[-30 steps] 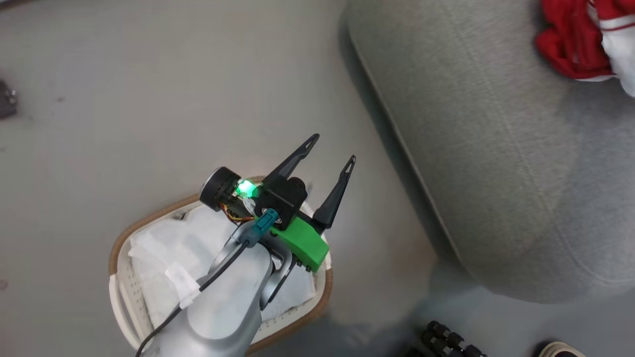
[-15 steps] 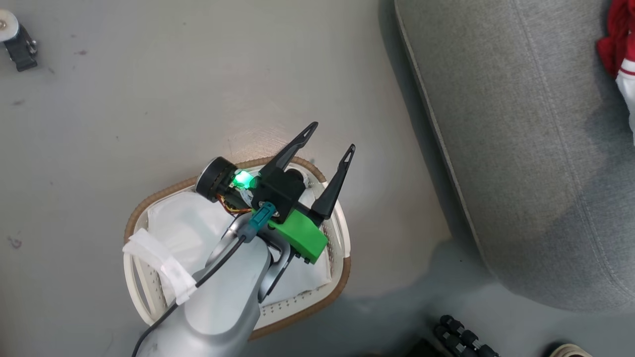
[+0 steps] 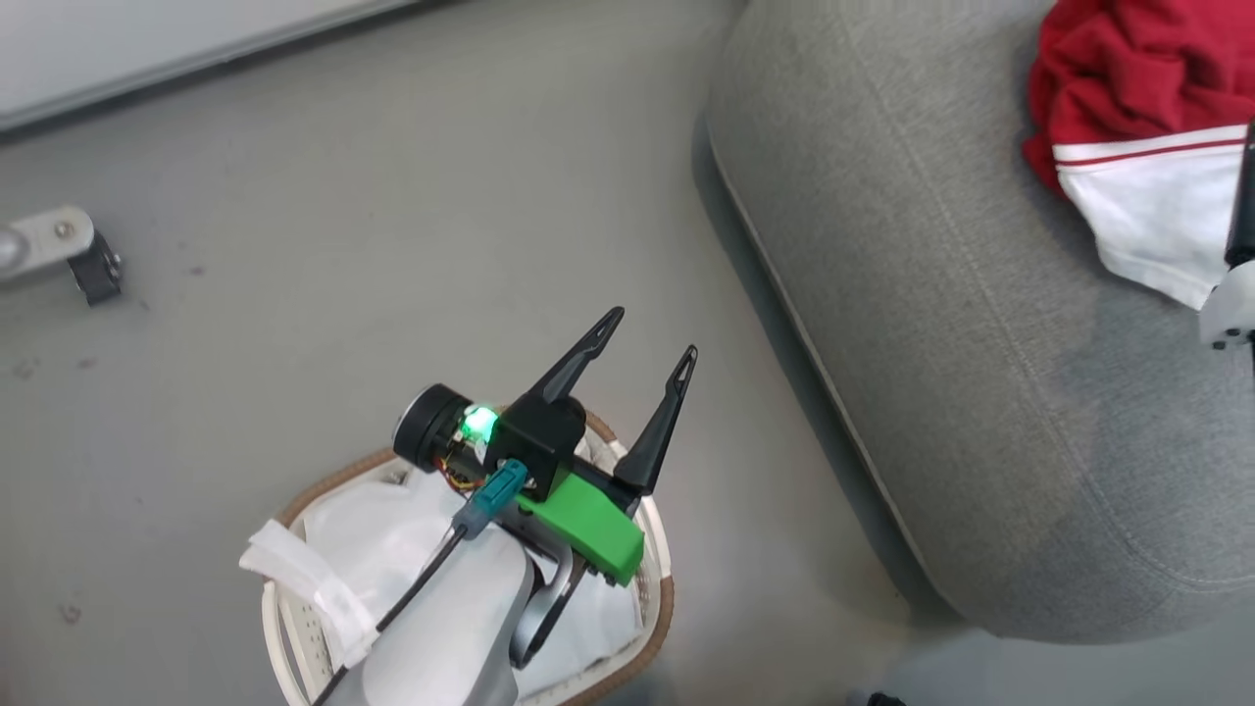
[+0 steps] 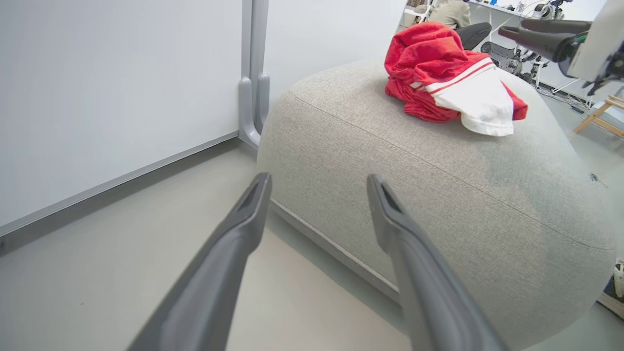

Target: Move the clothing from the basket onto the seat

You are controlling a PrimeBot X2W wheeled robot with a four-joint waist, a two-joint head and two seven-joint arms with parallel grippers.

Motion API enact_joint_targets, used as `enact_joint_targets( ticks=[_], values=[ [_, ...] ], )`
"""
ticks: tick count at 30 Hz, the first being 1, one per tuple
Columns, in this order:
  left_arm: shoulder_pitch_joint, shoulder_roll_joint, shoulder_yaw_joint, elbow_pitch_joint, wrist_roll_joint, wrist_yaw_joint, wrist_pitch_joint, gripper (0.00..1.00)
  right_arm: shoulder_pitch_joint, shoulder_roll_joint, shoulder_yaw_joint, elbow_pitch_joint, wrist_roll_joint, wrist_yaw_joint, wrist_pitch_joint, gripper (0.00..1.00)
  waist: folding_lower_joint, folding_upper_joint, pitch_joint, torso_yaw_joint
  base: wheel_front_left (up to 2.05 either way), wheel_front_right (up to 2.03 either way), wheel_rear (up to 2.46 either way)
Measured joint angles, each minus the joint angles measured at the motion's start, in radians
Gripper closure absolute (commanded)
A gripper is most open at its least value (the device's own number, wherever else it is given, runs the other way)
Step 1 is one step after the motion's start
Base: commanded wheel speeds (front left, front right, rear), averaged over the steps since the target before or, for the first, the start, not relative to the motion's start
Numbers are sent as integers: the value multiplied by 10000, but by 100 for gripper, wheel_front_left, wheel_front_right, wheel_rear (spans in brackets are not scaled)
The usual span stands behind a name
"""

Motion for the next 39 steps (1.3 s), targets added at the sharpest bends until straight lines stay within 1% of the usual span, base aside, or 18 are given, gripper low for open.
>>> enact_joint_targets(
  ticks=[3,4,11,13,16,21,27,30,36,39],
  values=[
    [313,2,88,-96,-138,40,2,0,416,90,376,-493,337,0,0,0,0,0,-515,-55,0,0,0],
    [536,2,201,-180,-270,125,0,0,707,121,890,-711,510,0,0,0,0,0,-881,-73,0,0,0],
    [1060,-6,943,-428,-286,380,0,0,1459,261,2313,-1641,1478,-2,0,0,-1,0,-1875,22,0,0,0],
    [1162,-12,1287,-483,-161,487,0,0,1699,359,2635,-2027,1814,0,2,0,-1,0,-2049,171,0,0,0],
    [1332,-4,1751,-499,324,669,0,0,2038,403,2867,-2359,2136,-2,0,0,-1,0,-2200,466,0,0,0],
    [2000,21,2869,-410,677,966,0,0,2625,805,3371,-2495,2347,0,0,0,-1,0,-2362,1066,0,0,0],
    [2657,23,4215,-332,826,1241,0,0,3230,1473,3193,-2353,2460,-2,0,0,-1,0,-2571,1671,0,0,0],
    [2900,25,4759,-347,940,1354,0,0,3578,1649,3275,-2188,2406,-2,0,0,-1,0,-2686,1923,0,0,0],
    [3578,17,5561,-364,1072,1352,0,0,4206,1996,3039,-2056,2314,-2,0,0,-1,0,-3007,2210,0,0,0],
    [3898,17,5822,-384,999,1197,0,0,4521,2142,2997,-2011,2305,-2,0,0,-1,-1,-3169,2270,0,0,0]
  ],
)
